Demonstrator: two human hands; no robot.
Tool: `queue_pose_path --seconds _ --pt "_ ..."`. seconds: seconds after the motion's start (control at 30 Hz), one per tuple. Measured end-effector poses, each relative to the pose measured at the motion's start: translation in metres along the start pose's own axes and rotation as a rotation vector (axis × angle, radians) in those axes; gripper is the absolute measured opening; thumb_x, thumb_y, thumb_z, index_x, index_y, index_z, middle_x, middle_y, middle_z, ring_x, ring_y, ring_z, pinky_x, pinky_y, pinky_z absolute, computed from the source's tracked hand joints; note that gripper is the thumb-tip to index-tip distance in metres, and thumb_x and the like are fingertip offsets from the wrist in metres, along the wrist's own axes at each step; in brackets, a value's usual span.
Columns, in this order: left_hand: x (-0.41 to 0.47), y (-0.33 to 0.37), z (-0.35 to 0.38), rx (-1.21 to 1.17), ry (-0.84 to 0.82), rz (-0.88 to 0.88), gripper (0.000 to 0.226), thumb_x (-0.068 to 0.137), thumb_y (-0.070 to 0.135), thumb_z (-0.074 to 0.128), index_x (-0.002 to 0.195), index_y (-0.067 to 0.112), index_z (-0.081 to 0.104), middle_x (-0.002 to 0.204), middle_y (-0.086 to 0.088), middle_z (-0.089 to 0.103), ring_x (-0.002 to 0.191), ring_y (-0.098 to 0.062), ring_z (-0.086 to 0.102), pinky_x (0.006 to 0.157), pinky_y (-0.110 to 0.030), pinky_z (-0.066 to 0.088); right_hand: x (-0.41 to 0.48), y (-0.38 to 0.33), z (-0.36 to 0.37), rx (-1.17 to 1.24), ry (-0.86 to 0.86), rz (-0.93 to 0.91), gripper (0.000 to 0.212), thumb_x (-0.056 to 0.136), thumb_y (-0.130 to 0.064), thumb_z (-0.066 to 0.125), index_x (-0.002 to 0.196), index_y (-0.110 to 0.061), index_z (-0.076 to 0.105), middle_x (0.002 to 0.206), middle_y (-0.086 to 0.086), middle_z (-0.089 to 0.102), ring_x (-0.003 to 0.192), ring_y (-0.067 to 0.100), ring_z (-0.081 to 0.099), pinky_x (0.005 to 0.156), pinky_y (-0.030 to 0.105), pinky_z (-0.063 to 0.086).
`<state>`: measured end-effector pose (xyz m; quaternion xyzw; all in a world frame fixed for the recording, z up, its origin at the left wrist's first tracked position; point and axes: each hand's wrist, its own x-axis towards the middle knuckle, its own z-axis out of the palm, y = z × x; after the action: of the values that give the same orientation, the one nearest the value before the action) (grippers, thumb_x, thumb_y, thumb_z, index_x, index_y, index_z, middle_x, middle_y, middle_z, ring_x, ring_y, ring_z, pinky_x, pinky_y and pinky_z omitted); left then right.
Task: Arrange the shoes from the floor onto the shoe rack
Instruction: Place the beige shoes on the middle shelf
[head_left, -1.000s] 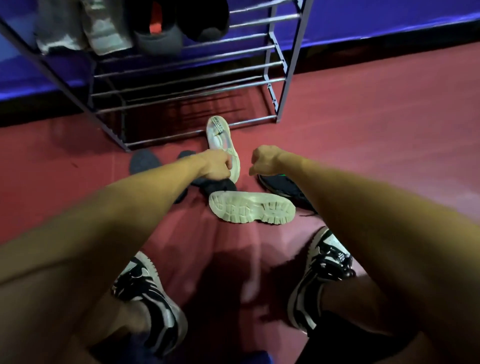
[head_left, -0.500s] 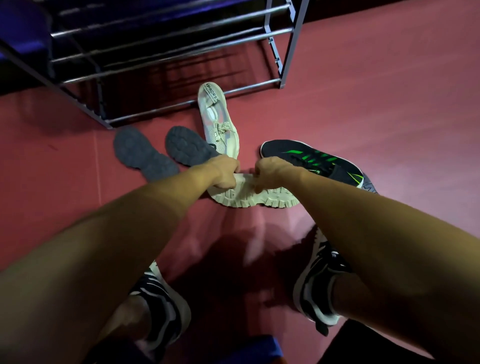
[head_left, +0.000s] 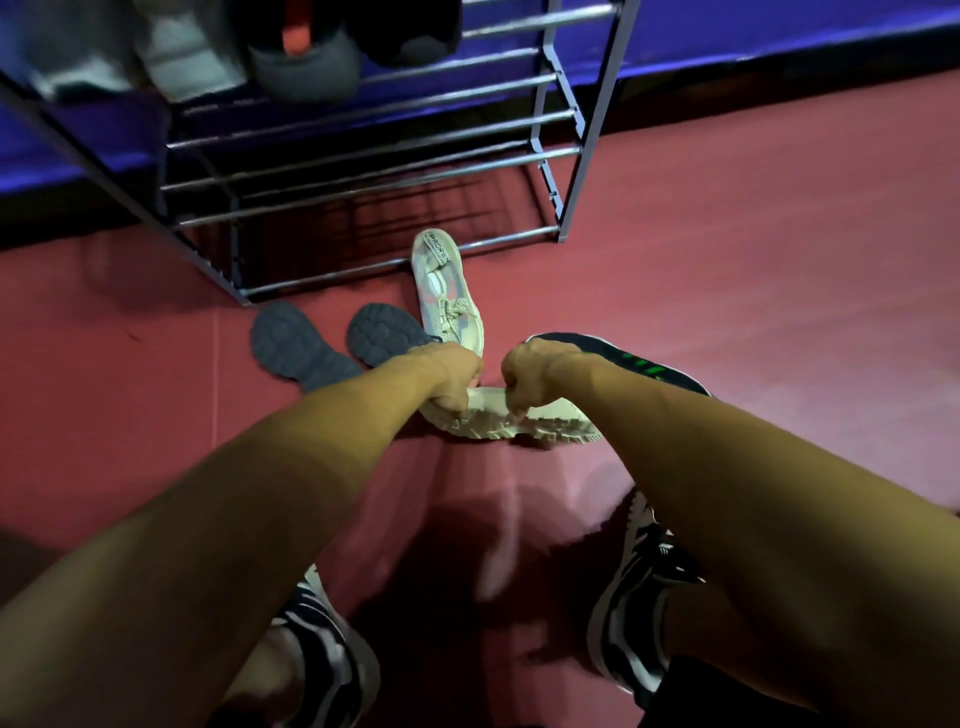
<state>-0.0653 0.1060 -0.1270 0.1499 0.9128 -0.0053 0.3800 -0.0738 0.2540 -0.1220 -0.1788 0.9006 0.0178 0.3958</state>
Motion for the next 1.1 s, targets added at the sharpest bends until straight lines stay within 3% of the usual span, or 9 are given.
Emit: queue_pose_path --seconds 0.2,0.37,0.47,0.57,0.7,0.8,0.9,0.97,1.1 --pt "-0.036 0.0 -0.034 0.002 0.059 0.043 0.034 0.071 0.033 0.078 0.092 0.025 0.053 0.085 0.005 0.052 0.091 -0.024 0.057 0.076 -0.033 0.049 -0.036 -0.01 -0.045 -0.072 0.096 -0.001 0.042 0.068 -0.04 0.083 0.104 -0.024 0.067 0.104 -0.003 0.066 0.091 0.021 0.058 0.077 0.032 0.053" --pt "-0.083 -0.005 -0.082 0.049 0.193 0.026 0.037 0.071 0.032 0.078 0.101 0.022 0.059 0.089 0.002 0.054 0.085 -0.023 0.054 0.068 -0.029 0.045 -0.069 -0.028 -0.091 -0.188 0.209 -0.022 0.038 0.07 -0.046 0.079 0.096 -0.025 0.064 0.1 -0.003 0.064 0.088 0.021 0.057 0.071 0.03 0.048" --pt "-0.11 -0.013 -0.115 0.052 0.283 0.016 0.04 0.066 0.033 0.081 0.098 0.022 0.06 0.084 0.005 0.055 0.082 -0.022 0.057 0.073 -0.034 0.053 -0.088 -0.038 -0.123 -0.207 0.274 -0.047 0.039 0.069 -0.048 0.079 0.095 -0.024 0.062 0.097 -0.003 0.063 0.088 0.02 0.058 0.071 0.03 0.048" --pt "-0.134 -0.021 -0.141 0.051 0.347 0.032 0.039 0.067 0.031 0.08 0.094 0.019 0.055 0.085 0.003 0.056 0.08 -0.022 0.054 0.071 -0.035 0.048 -0.108 -0.045 -0.154 -0.256 0.371 -0.075 0.043 0.069 -0.052 0.079 0.096 -0.025 0.06 0.097 -0.002 0.063 0.084 0.021 0.057 0.066 0.03 0.046" --pt "-0.156 -0.034 -0.165 -0.149 0.457 0.017 0.038 0.068 0.034 0.084 0.089 0.022 0.056 0.086 0.003 0.06 0.079 -0.02 0.055 0.074 -0.033 0.048 -0.135 -0.046 -0.179 -0.375 0.638 -0.132 0.04 0.081 -0.055 0.064 0.108 -0.026 0.058 0.106 0.002 0.065 0.093 0.028 0.062 0.067 0.033 0.039" --pt "-0.169 -0.042 -0.18 -0.433 0.486 0.071 0.024 0.079 0.031 0.078 0.091 0.015 0.066 0.081 0.0 0.064 0.066 -0.014 0.055 0.063 -0.027 0.046 -0.148 -0.037 -0.189 -0.411 0.748 -0.171 0.04 0.084 -0.051 0.061 0.115 -0.027 0.056 0.111 0.003 0.061 0.1 0.03 0.065 0.065 0.036 0.037" --pt "-0.171 -0.054 -0.184 -0.61 0.596 0.036 0.02 0.086 0.033 0.07 0.09 0.014 0.068 0.076 0.0 0.064 0.07 -0.016 0.057 0.066 -0.027 0.045 -0.154 -0.025 -0.196 -0.403 0.821 -0.169 0.035 0.085 -0.045 0.061 0.115 -0.028 0.054 0.103 0.0 0.053 0.092 0.029 0.065 0.062 0.034 0.035" --pt "-0.169 -0.063 -0.181 -0.601 0.654 -0.054 0.017 0.088 0.031 0.067 0.091 0.015 0.067 0.081 -0.001 0.065 0.079 -0.018 0.057 0.07 -0.026 0.042 -0.153 -0.017 -0.197 -0.37 0.889 -0.164 0.031 0.087 -0.046 0.06 0.112 -0.027 0.054 0.096 -0.002 0.047 0.082 0.029 0.063 0.06 0.034 0.036" --pt "-0.163 -0.078 -0.175 -0.667 0.529 -0.178 0.03 0.091 0.032 0.06 0.1 0.005 0.07 0.089 -0.01 0.067 0.074 -0.021 0.054 0.065 -0.026 0.04 -0.147 -0.002 -0.194 -0.298 1.002 -0.143 0.027 0.088 -0.042 0.059 0.107 -0.022 0.054 0.1 0.003 0.05 0.069 0.03 0.055 0.055 0.034 0.036"
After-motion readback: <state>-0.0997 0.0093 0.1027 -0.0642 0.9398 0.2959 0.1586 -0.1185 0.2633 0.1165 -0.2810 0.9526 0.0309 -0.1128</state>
